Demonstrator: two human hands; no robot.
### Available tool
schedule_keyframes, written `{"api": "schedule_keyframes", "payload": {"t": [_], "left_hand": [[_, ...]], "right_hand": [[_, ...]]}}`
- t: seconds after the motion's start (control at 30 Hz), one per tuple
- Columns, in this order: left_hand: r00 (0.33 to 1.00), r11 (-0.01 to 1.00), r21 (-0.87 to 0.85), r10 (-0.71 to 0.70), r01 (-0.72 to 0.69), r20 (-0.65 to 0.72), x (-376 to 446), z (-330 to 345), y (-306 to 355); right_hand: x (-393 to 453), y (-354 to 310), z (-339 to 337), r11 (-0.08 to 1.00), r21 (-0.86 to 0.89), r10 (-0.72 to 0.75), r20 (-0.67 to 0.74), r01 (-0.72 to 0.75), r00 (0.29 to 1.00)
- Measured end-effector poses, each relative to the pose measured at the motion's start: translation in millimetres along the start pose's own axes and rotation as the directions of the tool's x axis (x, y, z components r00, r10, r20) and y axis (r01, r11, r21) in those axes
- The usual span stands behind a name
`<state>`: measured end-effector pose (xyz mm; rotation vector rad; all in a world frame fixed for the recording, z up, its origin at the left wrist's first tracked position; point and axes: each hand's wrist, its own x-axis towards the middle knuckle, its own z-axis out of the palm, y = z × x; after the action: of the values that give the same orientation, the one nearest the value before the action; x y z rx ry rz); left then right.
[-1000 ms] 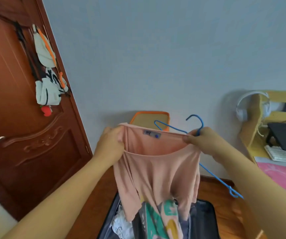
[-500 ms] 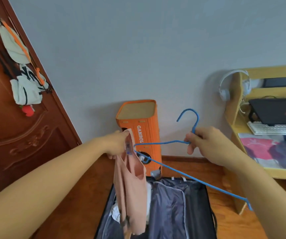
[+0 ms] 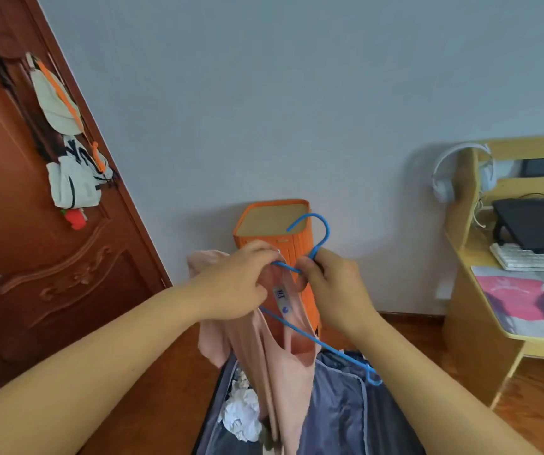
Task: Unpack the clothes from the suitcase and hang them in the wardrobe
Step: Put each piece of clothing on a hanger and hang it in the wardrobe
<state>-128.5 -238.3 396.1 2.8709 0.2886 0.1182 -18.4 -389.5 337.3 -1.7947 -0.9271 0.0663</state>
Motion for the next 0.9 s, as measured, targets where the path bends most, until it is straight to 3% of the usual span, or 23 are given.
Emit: {"api": "schedule_keyframes", "payload": {"t": [0.1, 0.17, 0.2, 0.27, 0.3, 0.33, 0.37, 0.4, 0.47, 0.53, 0.57, 0.63, 0.73, 0.77, 0.83, 0.9], "left_hand": [[0.977, 0.938, -0.325, 0.051, -0.118, -0.209, -15, -16, 2], [0.951, 0.887, -0.431, 0.027, -0.164, -0.308, -21, -26, 0], [0.917, 0.909, -0.357, 0.063, -0.215, -0.394, -23, -29, -4], [0.839, 0.974, 0.085, 0.226, -0.212, -0.495, -26, -36, -14], [0.825, 0.926, 0.357, 0.298, -0.126, -0.480, -28, -37, -21], [0.829, 0.852, 0.524, 0.303, -0.014, -0.470, -30, -40, -28], [0.828, 0.840, 0.536, 0.240, 0.084, -0.506, -32, -41, -35], [0.810, 0.882, 0.439, 0.131, 0.168, -0.572, -35, -41, -39], [0.765, 0.975, 0.009, -0.168, 0.221, -0.622, -38, -42, -49], [0.776, 0.896, -0.410, -0.380, 0.174, -0.502, -37, -41, -62], [0.779, 0.865, -0.475, -0.407, 0.161, -0.477, -37, -42, -71], [0.726, 0.907, -0.378, -0.386, 0.185, -0.569, -39, -49, -80], [0.578, 0.909, -0.366, -0.410, 0.198, -0.706, -41, -84, -82], [0.570, 0.912, -0.306, -0.409, 0.271, -0.713, -42, -96, -85], [0.629, 0.859, -0.079, -0.429, 0.505, -0.649, -43, -114, -96], [0.641, 0.796, 0.127, -0.369, 0.592, -0.673, -43, -120, -94]], "right_hand": [[-1, 0, 1, 0.996, 0.077, -0.038, 0.046, 0.035, 0.998], [-2, -2, 1, 0.953, 0.303, 0.029, -0.041, -0.015, 0.999], [-1, -3, -1, 0.910, 0.413, 0.079, -0.079, -0.039, 0.994], [1, -6, -7, 0.835, 0.548, 0.144, -0.120, -0.056, 0.982], [1, -6, -10, 0.811, 0.583, 0.158, -0.139, -0.048, 0.978], [1, -7, -12, 0.791, 0.610, 0.165, -0.164, -0.032, 0.973], [3, -6, -16, 0.774, 0.632, 0.168, -0.183, -0.015, 0.969], [4, -6, -20, 0.763, 0.647, 0.163, -0.195, 0.002, 0.967], [8, -4, -30, 0.749, 0.661, 0.145, -0.216, 0.035, 0.966], [12, -2, -34, 0.753, 0.655, 0.134, -0.240, 0.058, 0.962], [14, 2, -34, 0.757, 0.651, 0.134, -0.244, 0.059, 0.960], [17, 11, -32, 0.772, 0.635, 0.145, -0.235, 0.039, 0.961], [15, 25, -28, 0.787, 0.616, 0.160, -0.232, 0.018, 0.959], [13, 27, -27, 0.776, 0.630, 0.166, -0.251, 0.031, 0.954], [14, 27, -24, 0.755, 0.654, 0.173, -0.269, 0.048, 0.948], [20, 23, -21, 0.797, 0.603, 0.121, -0.236, 0.047, 0.964]]}}
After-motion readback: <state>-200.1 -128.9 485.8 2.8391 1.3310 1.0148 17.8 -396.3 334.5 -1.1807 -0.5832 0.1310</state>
